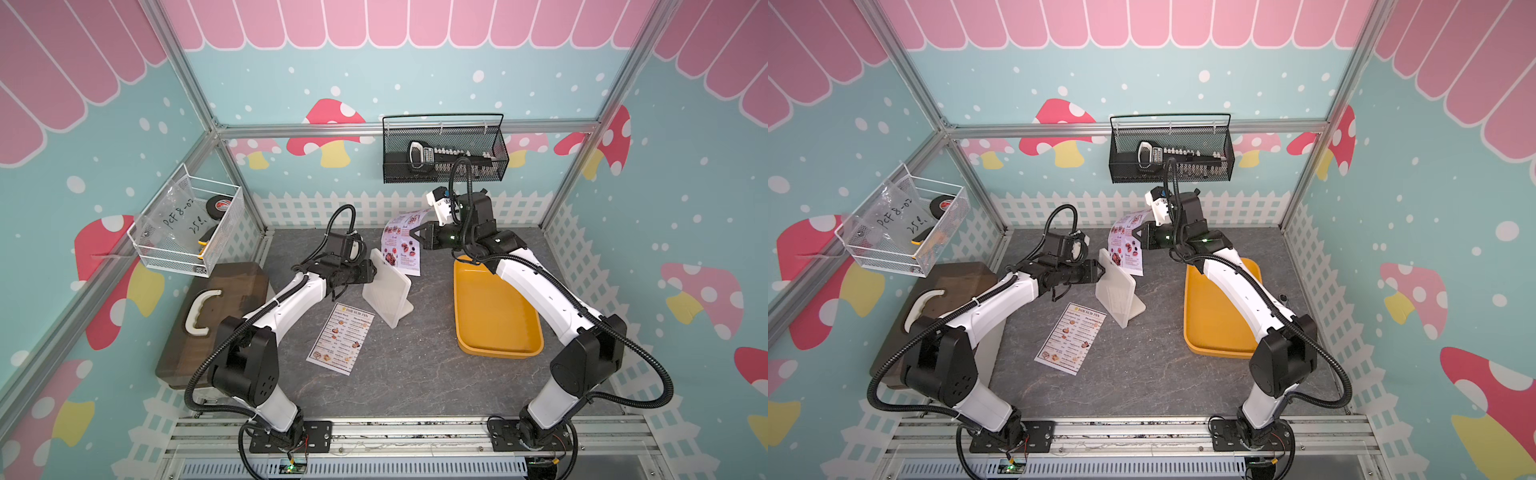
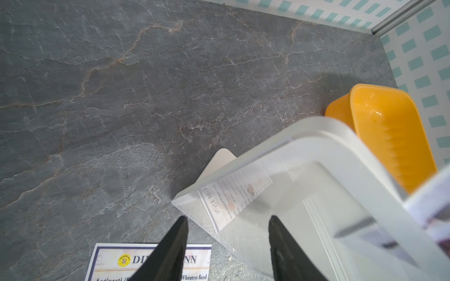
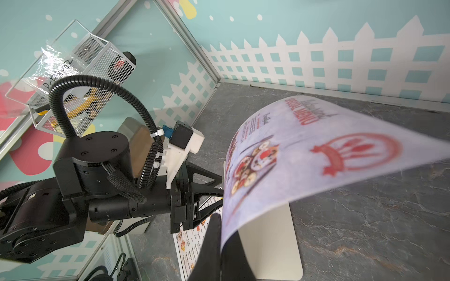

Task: Replace the menus in the menu holders
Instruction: Insert the menu into the menu holder.

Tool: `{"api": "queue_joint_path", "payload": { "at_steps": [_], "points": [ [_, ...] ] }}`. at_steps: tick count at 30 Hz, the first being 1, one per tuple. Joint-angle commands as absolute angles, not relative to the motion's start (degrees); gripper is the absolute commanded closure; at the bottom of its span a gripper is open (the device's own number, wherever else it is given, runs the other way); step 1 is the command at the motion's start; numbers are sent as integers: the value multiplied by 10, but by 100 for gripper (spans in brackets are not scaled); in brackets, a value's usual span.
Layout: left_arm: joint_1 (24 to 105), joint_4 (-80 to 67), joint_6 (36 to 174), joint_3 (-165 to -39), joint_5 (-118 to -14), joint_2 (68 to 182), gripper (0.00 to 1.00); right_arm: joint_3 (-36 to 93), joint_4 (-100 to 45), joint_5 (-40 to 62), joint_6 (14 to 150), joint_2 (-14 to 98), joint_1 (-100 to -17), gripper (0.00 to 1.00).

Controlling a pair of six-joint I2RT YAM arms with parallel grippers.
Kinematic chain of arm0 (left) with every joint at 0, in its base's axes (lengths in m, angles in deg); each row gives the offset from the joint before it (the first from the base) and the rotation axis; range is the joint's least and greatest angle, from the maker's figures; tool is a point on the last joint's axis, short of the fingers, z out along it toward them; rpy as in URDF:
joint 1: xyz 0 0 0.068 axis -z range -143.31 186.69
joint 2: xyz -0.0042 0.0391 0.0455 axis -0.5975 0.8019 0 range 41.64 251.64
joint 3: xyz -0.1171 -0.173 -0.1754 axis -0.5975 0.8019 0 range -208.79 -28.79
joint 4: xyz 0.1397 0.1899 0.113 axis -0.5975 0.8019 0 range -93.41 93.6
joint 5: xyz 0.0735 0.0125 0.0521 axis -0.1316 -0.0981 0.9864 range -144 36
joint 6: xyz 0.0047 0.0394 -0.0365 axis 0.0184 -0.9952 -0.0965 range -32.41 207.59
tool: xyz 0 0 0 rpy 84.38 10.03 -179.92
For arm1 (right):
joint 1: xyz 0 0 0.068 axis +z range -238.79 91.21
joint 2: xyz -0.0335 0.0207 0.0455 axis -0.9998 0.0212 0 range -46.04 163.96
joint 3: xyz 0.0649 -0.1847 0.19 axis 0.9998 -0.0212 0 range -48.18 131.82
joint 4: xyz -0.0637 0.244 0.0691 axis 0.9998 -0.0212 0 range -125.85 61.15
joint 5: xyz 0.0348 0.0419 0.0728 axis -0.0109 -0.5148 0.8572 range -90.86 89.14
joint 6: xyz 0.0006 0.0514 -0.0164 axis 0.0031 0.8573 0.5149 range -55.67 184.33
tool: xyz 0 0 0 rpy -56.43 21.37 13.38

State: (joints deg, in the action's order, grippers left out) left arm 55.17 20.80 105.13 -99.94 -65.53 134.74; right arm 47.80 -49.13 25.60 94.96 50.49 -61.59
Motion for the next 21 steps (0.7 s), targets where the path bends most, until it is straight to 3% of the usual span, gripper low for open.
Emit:
{"api": "queue_joint_path", "payload": {
  "at_steps": [1, 21],
  "points": [
    [542, 213, 1039, -998, -670, 1325, 46, 497, -478, 241, 941, 514, -608, 97],
    [513, 216, 1051, -994, -680, 1285, 46, 473, -451, 218, 930, 522, -590, 97]
  ]
}}
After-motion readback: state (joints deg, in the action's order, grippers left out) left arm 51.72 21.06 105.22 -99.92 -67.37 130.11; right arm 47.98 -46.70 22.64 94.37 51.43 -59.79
